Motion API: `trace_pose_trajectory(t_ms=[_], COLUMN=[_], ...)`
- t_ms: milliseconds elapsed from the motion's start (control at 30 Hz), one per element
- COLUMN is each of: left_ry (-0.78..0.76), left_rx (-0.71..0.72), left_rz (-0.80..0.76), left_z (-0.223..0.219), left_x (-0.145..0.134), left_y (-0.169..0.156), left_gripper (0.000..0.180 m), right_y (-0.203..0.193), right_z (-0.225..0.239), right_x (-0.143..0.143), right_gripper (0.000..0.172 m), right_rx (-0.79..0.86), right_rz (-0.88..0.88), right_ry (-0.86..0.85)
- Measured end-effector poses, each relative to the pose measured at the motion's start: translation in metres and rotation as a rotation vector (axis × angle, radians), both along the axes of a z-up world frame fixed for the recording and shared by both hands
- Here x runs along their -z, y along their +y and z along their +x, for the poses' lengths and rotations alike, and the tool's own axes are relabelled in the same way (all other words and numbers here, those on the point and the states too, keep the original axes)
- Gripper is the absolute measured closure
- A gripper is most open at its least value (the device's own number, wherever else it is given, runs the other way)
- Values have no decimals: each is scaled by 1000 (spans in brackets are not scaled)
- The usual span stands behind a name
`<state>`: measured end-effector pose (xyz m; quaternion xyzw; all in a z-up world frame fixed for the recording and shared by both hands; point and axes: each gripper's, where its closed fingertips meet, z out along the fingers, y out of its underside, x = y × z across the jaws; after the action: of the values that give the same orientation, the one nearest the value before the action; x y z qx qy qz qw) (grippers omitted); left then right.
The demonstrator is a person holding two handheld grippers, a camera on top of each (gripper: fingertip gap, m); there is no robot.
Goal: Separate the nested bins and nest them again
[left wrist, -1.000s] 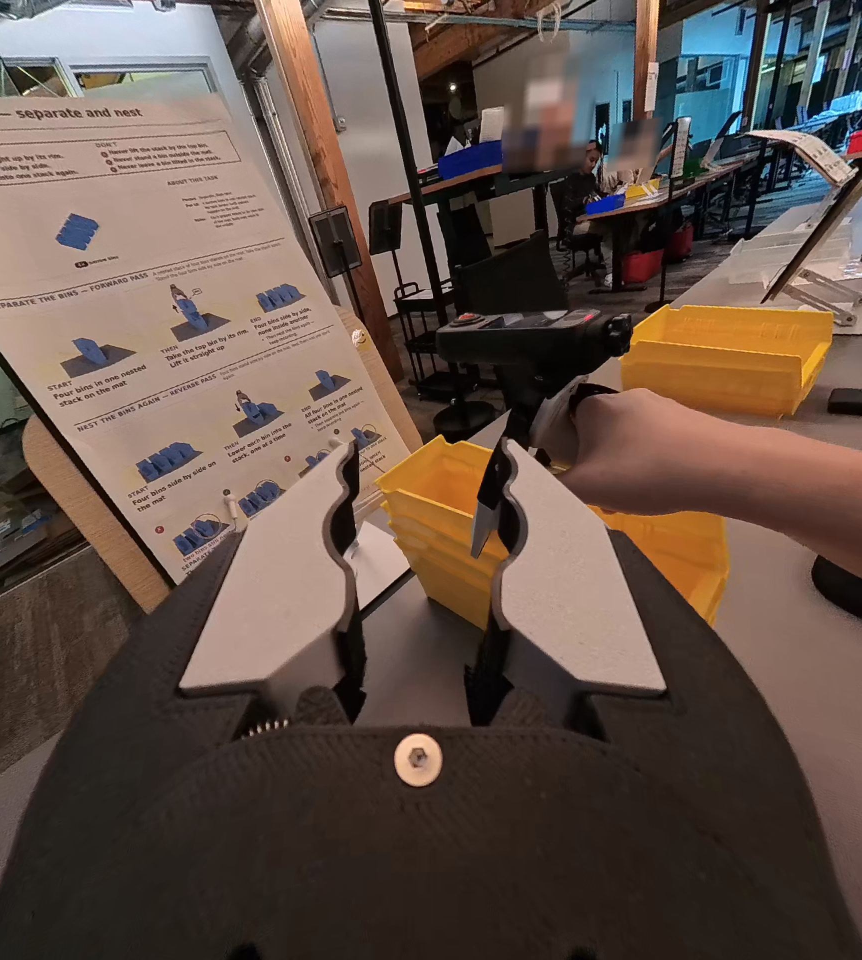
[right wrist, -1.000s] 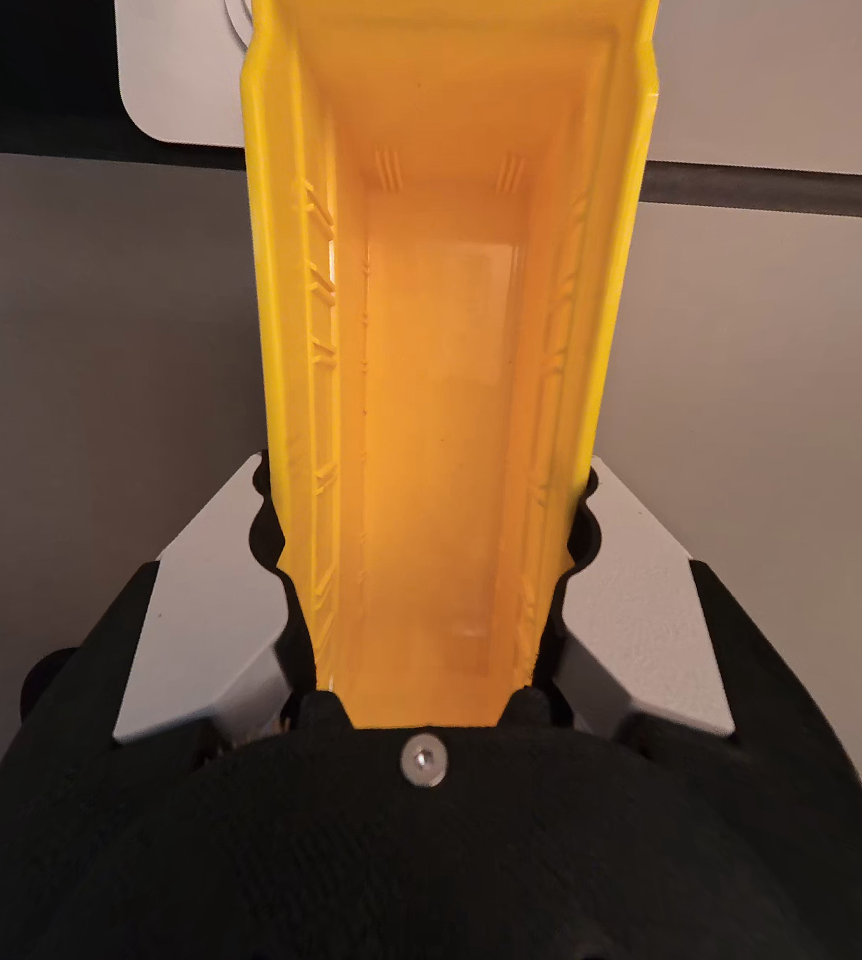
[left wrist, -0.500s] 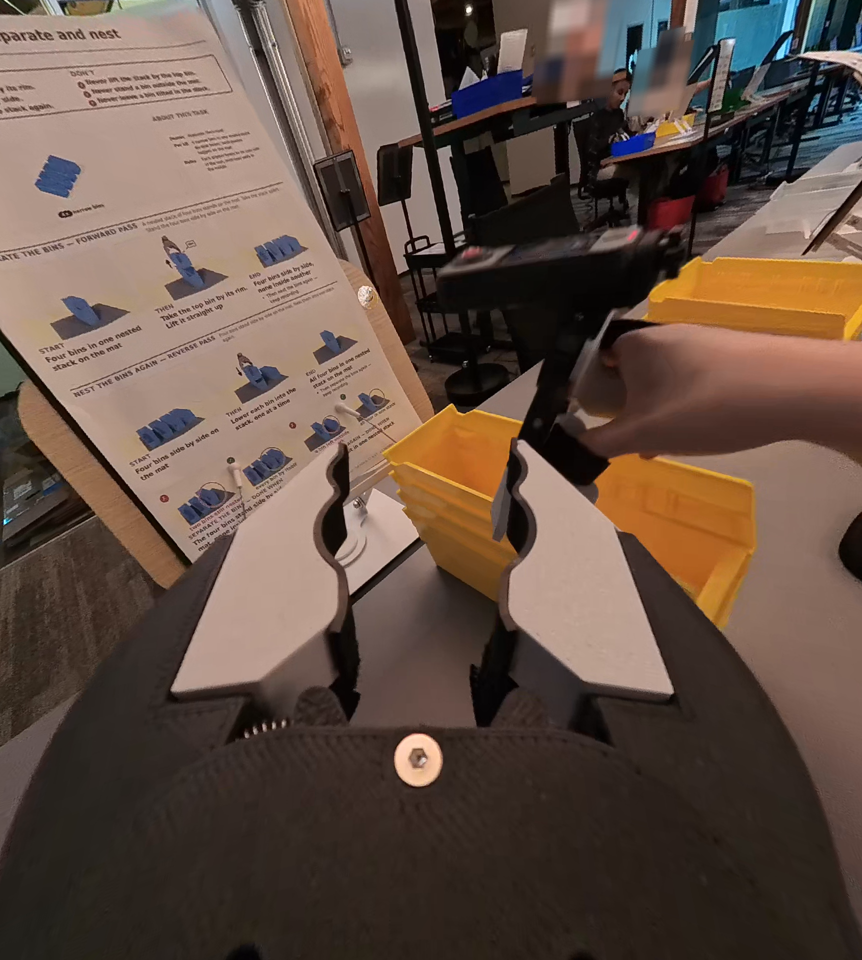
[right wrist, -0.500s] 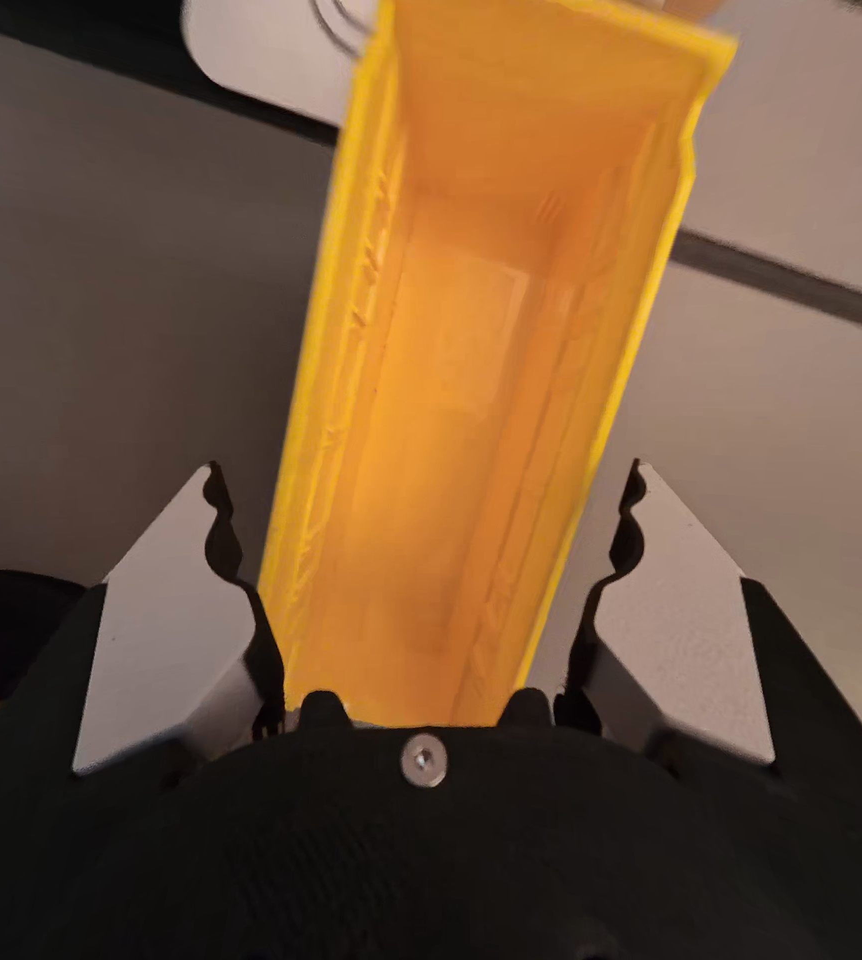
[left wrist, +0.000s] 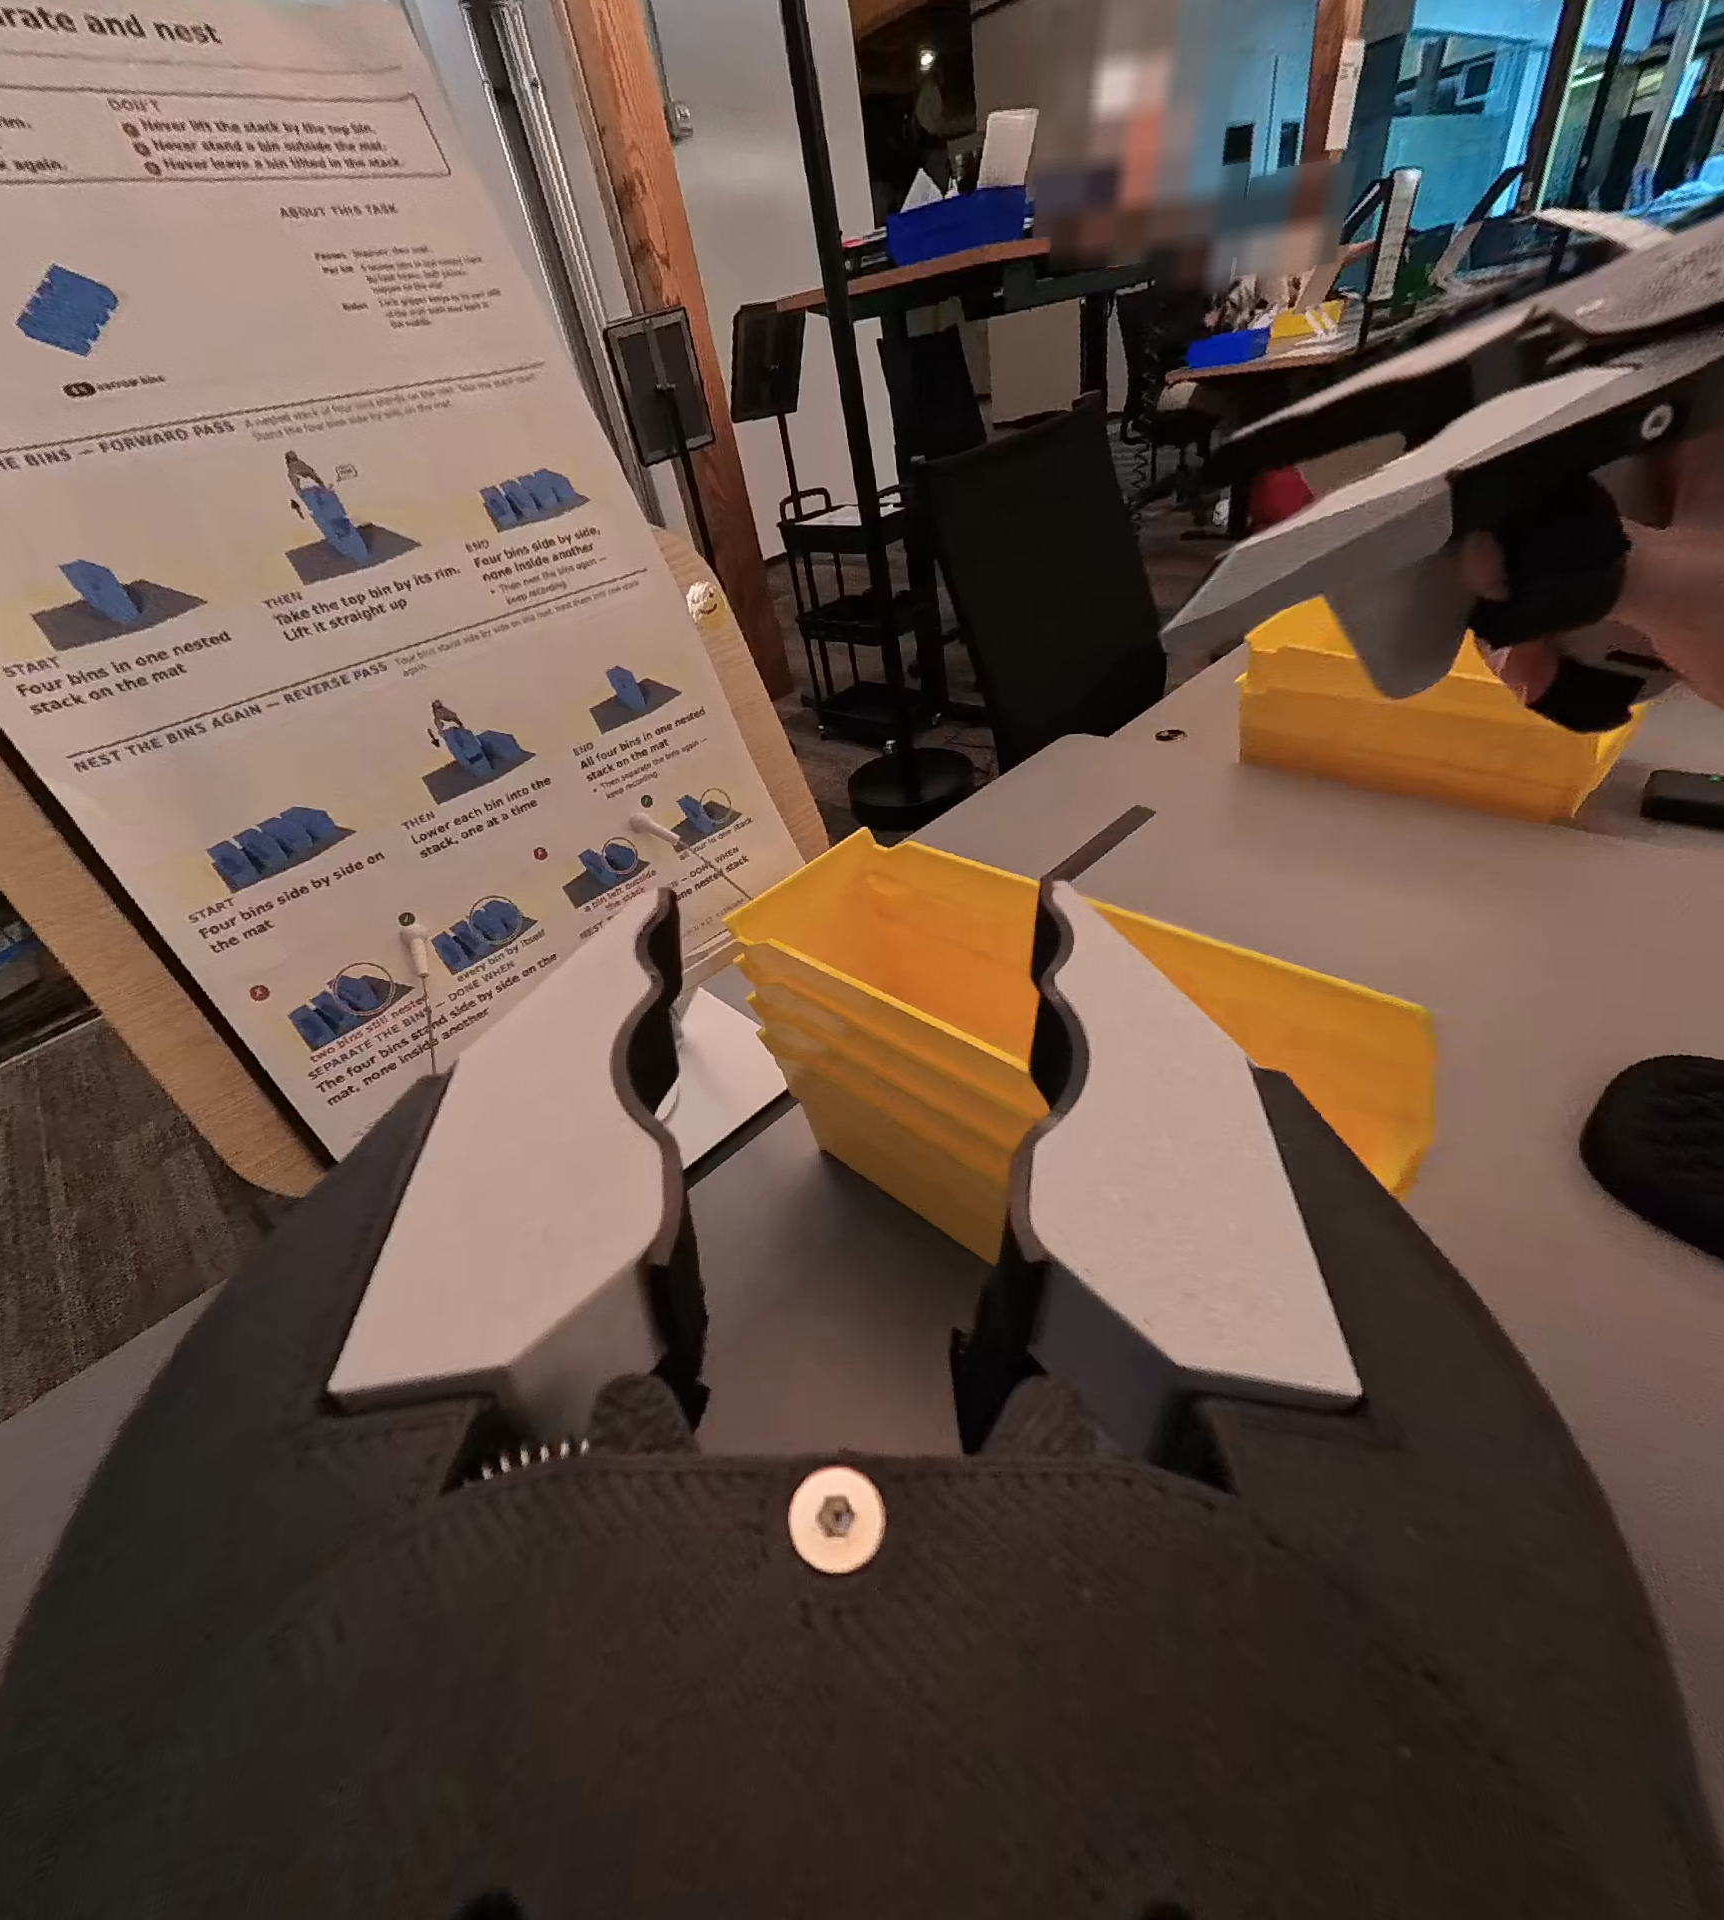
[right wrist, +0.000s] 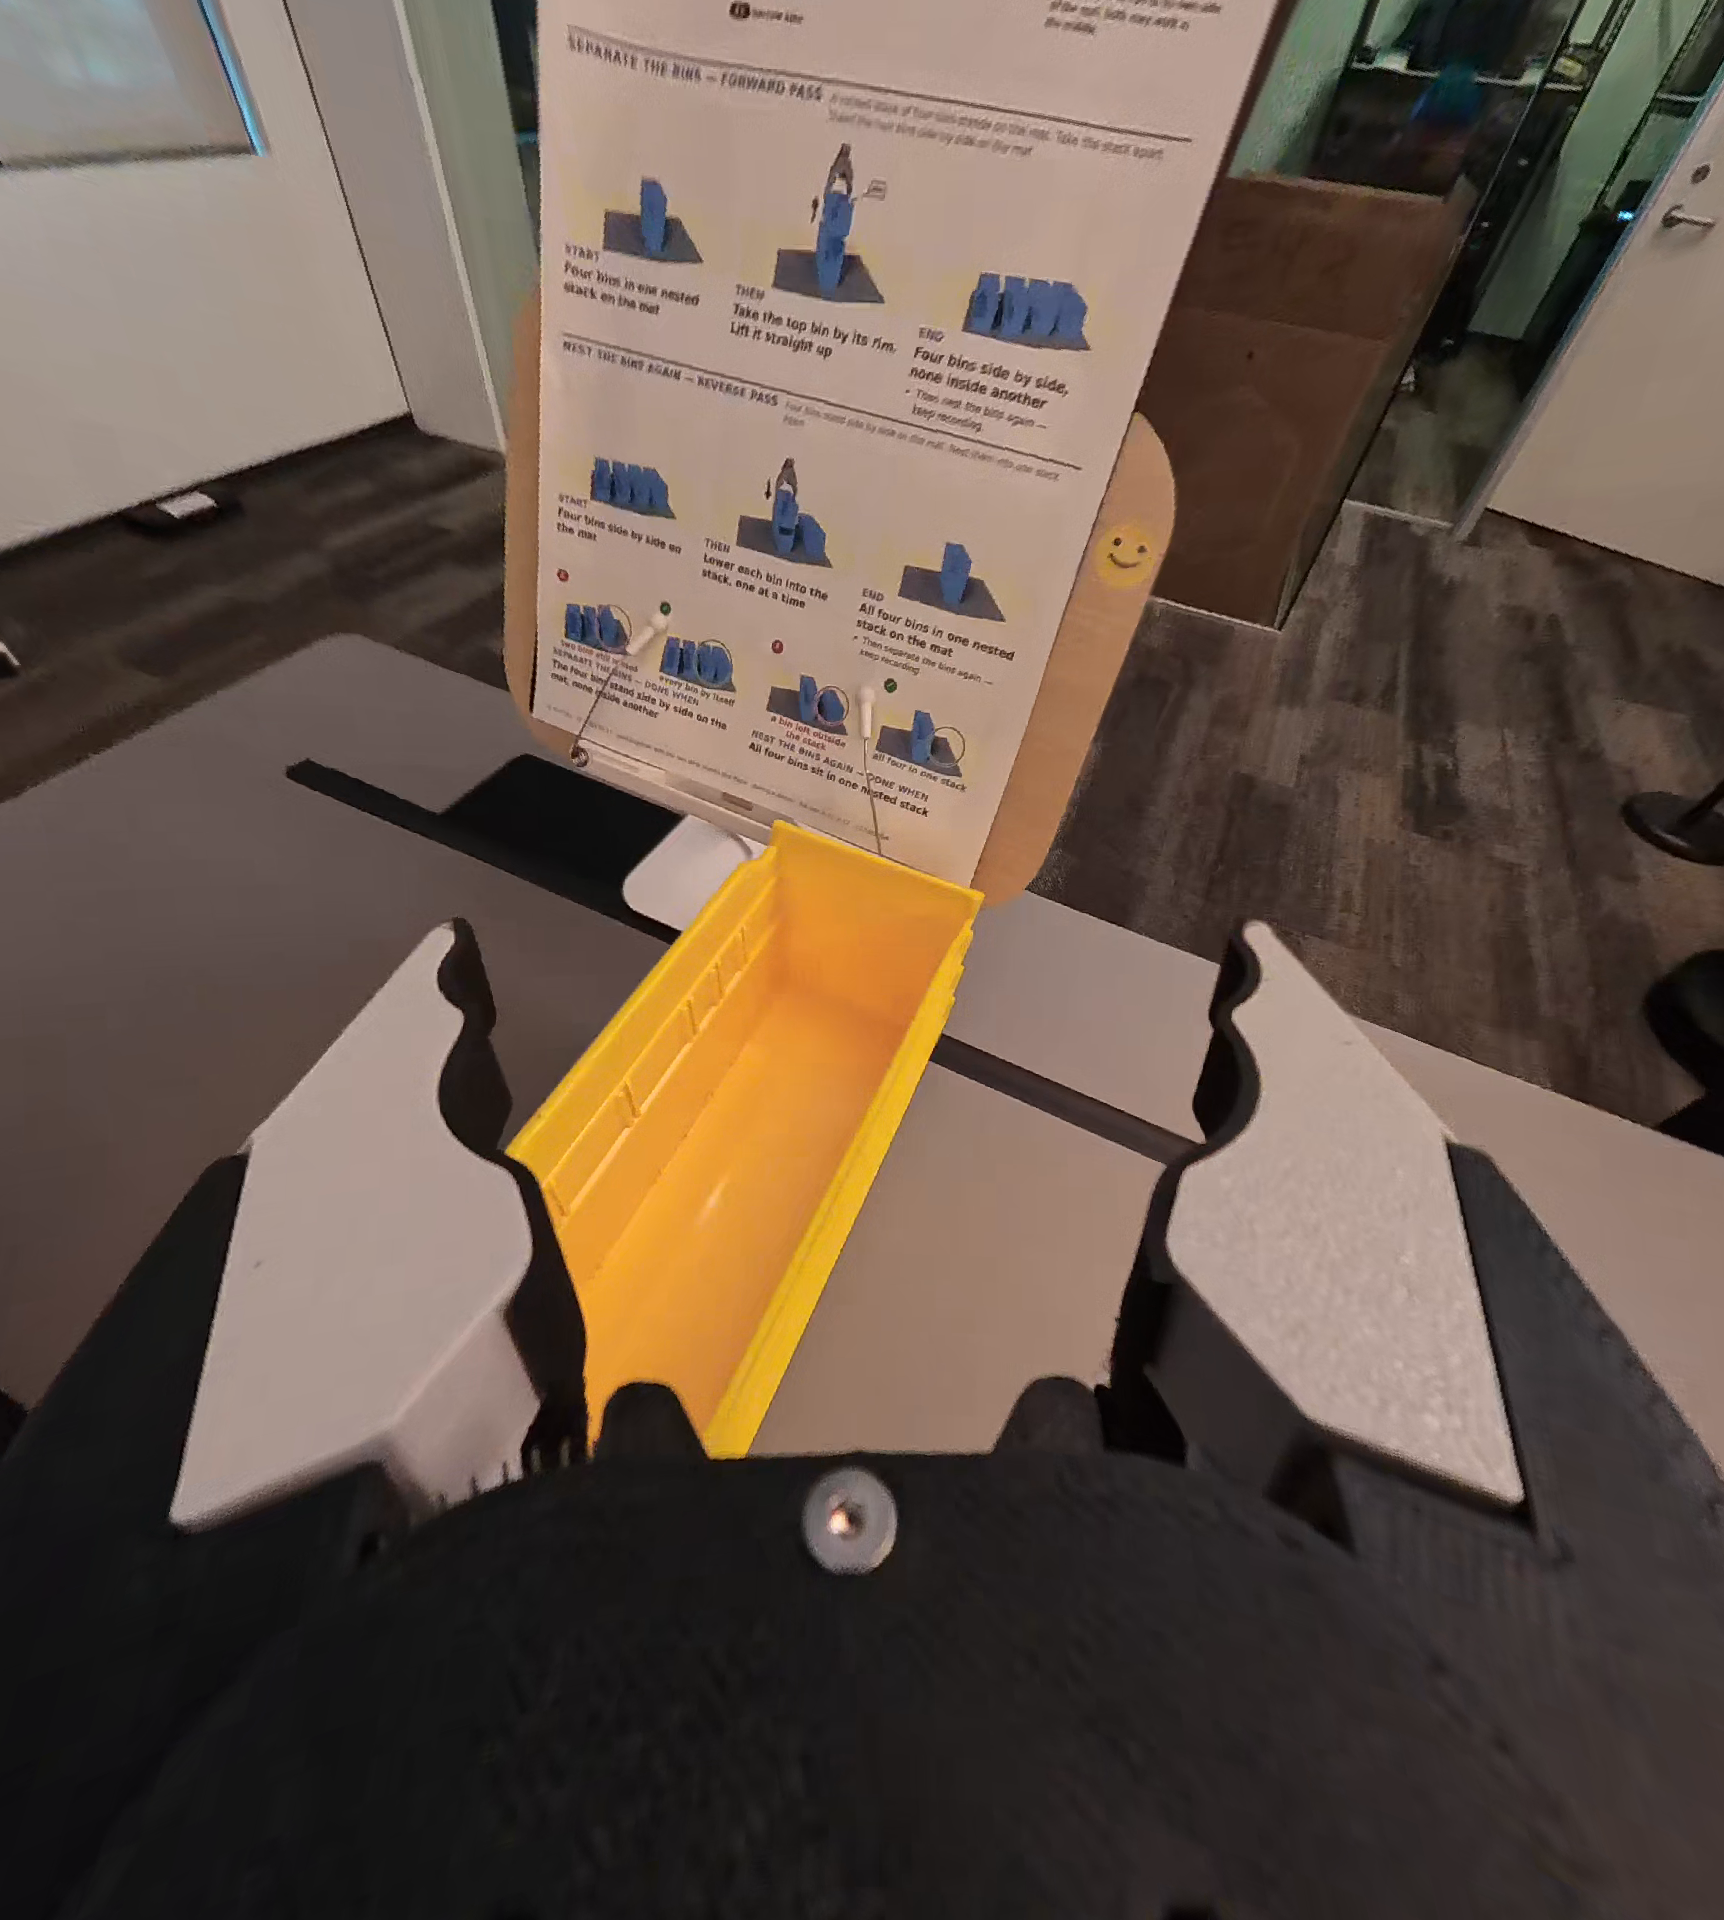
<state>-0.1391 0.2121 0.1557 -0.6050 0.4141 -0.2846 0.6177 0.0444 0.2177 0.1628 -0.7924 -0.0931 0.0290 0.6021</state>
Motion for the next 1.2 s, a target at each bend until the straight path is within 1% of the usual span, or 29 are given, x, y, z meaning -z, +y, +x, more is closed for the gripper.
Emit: trace_pose_trajectory(t_ms=[167,300,367,433,567,667,767,867,933,1033,1100,1200], left_ry=[-64,-92,-95,-102,-78,-60,-80,-115,-133,-167,-181,-171], left_rx=[33,55,58,61,66,54,58,60,52,54,69,76], left_rz=[-22,-66,-85,-97,-103,-99,-105,-108,-116,-136,-157,-175], left_z=[-1,2,5,9,16,14,9,-1,-9,-19,-22,-23], left_x=[-9,-9,-7,-6,-1,1,-2,-8,-11,-14,-14,-11], left_y=[-6,-7,-6,-6,-7,-5,-5,-4,-2,0,0,-1], left_gripper=[113,109,107,107,107,106,106,107,107,109,109,109], right_y=[-8,-12,-12,-12,-9,-6,-1,4,11,18,23,25], right_z=[19,31,34,31,15,-1,-20,-36,-44,-52,-55,-51], right_x=[-4,-3,-1,7,35,50,66,89,105,135,149,167], right_gripper=[36,40,42,45,44,44,42,34,31,22,22,22], right_rx=[-26,-29,-36,-61,-99,-105,-109,-85,-54,10,60,161], right_rz=[108,164,172,144,-34,-148,-256,-406,-499,-685,-782,-915], right_ry=[-3,-16,18,82,184,184,184,188,199,179,141,40])
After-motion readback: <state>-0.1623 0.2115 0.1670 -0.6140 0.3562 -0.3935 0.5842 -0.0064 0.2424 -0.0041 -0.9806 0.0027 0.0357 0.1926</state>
